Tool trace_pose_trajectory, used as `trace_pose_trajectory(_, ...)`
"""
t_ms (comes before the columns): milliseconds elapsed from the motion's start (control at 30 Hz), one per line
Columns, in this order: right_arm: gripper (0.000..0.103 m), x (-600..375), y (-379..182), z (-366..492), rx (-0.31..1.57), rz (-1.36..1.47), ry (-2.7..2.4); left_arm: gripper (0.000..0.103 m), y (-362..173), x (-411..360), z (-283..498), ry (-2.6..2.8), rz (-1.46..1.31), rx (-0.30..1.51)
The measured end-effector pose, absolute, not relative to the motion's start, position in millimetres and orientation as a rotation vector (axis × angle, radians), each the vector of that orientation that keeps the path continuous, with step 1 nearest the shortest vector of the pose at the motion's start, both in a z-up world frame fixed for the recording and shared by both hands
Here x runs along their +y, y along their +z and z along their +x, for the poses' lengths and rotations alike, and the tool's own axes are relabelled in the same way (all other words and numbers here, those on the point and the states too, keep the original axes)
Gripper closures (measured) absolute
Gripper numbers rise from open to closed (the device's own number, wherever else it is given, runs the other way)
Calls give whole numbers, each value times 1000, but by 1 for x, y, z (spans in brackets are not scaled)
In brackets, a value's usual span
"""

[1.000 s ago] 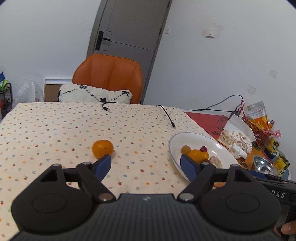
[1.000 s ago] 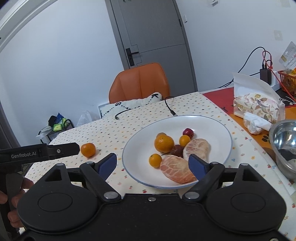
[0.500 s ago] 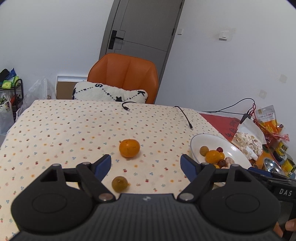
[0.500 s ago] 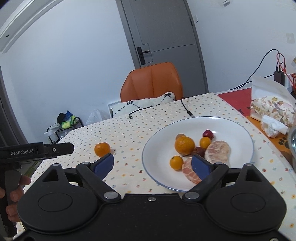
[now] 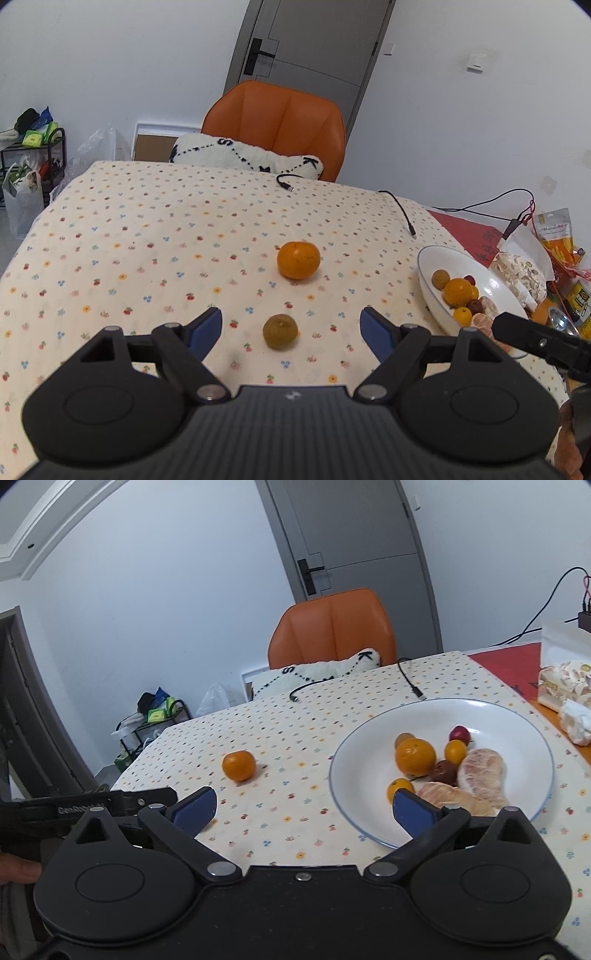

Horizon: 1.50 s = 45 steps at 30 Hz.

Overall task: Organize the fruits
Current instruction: 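Grasp the brown kumquat on the table with the left tool, then grasp the mandarin orange with the right tool while the left tool holds the kumquat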

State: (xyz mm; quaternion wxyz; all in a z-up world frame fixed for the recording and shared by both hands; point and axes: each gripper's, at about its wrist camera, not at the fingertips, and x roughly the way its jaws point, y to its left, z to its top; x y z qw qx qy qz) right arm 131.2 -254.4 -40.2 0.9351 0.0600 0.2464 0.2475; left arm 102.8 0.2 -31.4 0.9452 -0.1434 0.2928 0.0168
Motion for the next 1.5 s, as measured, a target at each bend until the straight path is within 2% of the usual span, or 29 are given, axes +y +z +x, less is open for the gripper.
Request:
trace_pose_trajectory(400, 0, -238, -44, 132, 531, 99, 523, 23, -47, -1, 114, 36, -285, 605)
trace_pose_trajectory(600, 0, -228, -46, 134, 542, 71, 512, 29, -53, -4, 124, 19, -280, 605)
trace_pose_trajectory(700, 0, -225, -45, 135, 541, 65, 507, 37, -58, -7, 130, 10, -266, 613)
trace_pose_trajectory(833, 0, -220, -46, 137, 541, 63, 505, 65, -67, -6, 136, 14, -268, 648)
trace_pose_trajectory(867, 0, -218, -46, 138, 541, 63, 507, 75, -67, -6, 136, 27, -253, 646)
trace_pose_trajectory(900, 0, -216, -46, 138, 541, 61, 510, 79, -67, -5, 136, 35, -248, 650)
trace_pose_trajectory(1500, 1, -174, -48, 156, 531, 3, 567, 79, -44, 29, 117, 78, -286, 578)
